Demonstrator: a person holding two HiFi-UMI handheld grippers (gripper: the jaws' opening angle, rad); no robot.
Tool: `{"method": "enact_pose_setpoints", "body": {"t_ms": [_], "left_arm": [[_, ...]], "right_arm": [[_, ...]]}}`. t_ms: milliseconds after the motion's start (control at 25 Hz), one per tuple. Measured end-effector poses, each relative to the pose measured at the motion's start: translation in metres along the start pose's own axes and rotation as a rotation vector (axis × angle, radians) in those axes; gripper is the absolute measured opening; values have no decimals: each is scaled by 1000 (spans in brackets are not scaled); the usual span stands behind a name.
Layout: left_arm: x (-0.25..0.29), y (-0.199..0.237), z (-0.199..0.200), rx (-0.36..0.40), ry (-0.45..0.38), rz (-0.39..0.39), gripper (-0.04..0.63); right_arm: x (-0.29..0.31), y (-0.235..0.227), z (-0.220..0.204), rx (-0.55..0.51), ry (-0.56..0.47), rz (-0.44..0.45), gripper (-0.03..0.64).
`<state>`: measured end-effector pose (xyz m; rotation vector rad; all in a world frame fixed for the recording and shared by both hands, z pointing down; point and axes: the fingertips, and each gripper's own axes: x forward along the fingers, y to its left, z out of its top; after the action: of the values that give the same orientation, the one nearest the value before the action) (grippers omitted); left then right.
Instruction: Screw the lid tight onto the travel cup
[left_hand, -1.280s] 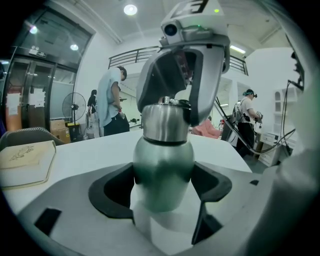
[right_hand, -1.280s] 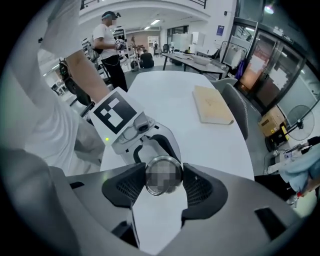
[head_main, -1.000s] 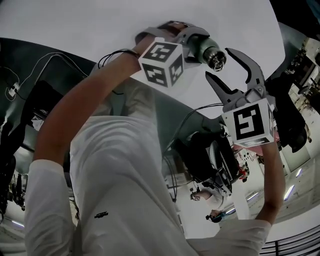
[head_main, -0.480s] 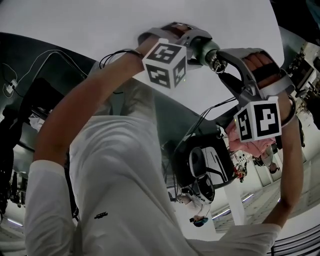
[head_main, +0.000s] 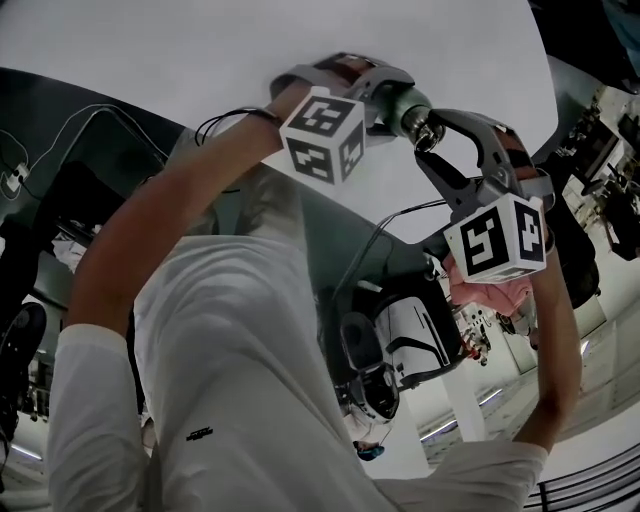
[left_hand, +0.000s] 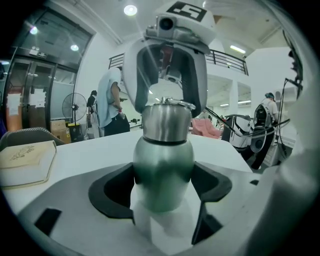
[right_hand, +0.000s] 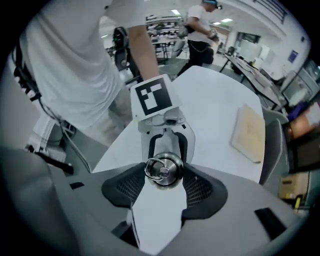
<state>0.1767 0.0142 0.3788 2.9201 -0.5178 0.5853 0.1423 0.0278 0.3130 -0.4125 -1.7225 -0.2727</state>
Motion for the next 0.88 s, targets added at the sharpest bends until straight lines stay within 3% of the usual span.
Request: {"method": "enact_pose_setpoints", "body": {"t_ms": [320,680,880], "left_arm": [[0,2,0,9,2,-1,345],[1,3,-1,16,15,1,345],[-1,2,-1,22,20,7,345]], "right_arm": [[1,-10,-1,390,12,-134,230],[0,-13,-3,584,-14,-205,230],[-1,-13,-2,612,-24,-230,230]]}}
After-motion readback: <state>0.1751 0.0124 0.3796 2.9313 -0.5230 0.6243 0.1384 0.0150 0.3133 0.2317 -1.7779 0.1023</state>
